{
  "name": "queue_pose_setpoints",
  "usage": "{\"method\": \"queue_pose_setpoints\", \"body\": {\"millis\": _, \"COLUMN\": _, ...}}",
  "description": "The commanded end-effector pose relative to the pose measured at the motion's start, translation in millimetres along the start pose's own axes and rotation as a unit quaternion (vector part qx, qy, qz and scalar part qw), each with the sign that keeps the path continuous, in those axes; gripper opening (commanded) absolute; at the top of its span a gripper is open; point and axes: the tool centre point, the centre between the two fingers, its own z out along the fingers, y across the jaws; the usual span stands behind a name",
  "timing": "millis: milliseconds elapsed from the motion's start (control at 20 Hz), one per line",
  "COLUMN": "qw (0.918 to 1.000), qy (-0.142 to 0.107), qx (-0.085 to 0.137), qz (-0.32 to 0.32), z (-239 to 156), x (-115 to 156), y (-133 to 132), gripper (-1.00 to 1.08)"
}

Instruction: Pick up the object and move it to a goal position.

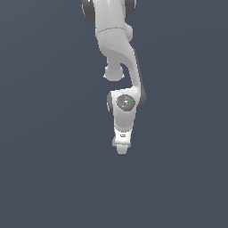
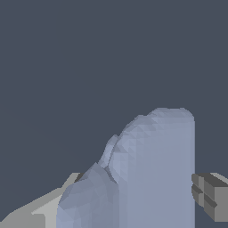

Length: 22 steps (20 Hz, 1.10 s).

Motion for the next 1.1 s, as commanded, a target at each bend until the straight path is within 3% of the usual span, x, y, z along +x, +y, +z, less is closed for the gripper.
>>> {"method": "queue_pose_setpoints", "body": {"millis": 0, "qw": 0.9999, "qy": -0.001, "qx": 0.010, "qz": 0.000, "z": 10.1, "x": -0.1, "y": -7.8, "gripper": -1.00}}
{"method": "queue_pose_setpoints", "body": {"millis": 550, "qw": 1.0000, "qy": 0.000, "qx": 0.001, "qz": 0.000, "z": -6.2, "x": -6.1, "y": -4.0, "gripper": -1.00}}
{"method": "queue_pose_setpoints", "body": {"millis": 1050, "qw": 1.0000, "qy": -0.001, "qx": 0.002, "qz": 0.000, "z": -47.2, "x": -45.5, "y": -26.3, "gripper": -1.00}}
